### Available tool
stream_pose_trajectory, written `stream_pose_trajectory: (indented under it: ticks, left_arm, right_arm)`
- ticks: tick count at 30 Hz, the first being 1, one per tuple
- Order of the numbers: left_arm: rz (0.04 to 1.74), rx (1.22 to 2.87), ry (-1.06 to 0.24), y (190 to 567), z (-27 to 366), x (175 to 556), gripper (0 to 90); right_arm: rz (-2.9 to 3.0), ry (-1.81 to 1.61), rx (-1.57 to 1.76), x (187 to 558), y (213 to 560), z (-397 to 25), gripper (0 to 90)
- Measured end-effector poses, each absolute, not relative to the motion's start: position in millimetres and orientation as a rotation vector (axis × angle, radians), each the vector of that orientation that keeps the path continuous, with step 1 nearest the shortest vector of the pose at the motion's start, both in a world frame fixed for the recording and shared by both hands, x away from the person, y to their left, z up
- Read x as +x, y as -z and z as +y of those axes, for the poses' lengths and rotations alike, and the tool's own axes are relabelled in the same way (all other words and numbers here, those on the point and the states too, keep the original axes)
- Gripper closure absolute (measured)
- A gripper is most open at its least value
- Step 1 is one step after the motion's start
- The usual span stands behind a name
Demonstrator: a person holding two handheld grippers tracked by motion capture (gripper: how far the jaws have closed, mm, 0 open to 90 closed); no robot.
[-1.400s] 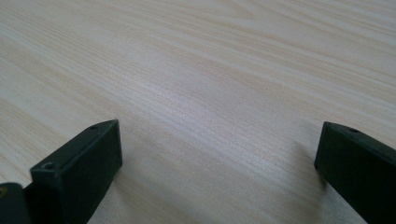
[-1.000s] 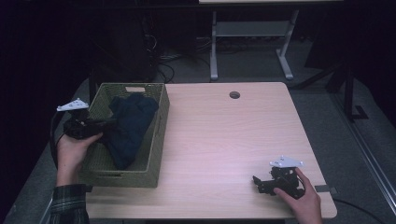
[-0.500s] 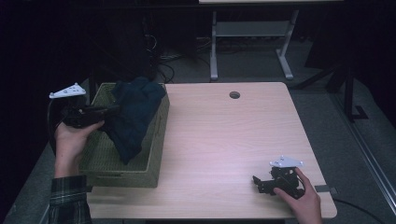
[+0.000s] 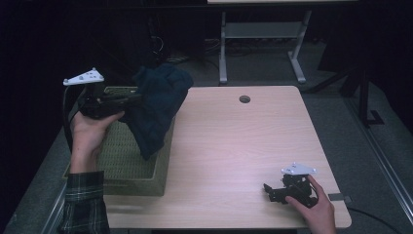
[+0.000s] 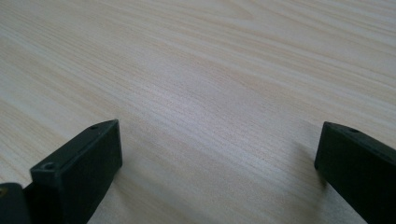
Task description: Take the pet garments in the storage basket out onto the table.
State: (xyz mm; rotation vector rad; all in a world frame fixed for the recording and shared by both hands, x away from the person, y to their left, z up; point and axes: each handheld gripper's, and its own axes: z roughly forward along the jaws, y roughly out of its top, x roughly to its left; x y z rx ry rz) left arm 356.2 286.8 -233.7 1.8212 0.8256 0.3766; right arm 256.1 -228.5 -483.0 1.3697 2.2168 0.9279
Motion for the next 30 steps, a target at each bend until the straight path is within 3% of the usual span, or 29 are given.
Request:
stream_pose_trajectory:
  ticks: [12, 30]
  left_arm:
    - [0.741, 1.804, -0.362, 217.9, 245.4, 364.6, 80.8]
    - [0.629, 1.829, -0.257, 226.8, 162.3, 381.0, 80.9]
  right_arm:
    - [2.217, -0.928, 1.37, 256.1, 483.0, -228.5, 0.4]
    - [2.217, -0.926, 1.371, 255.9, 482.7, -228.5, 0.4]
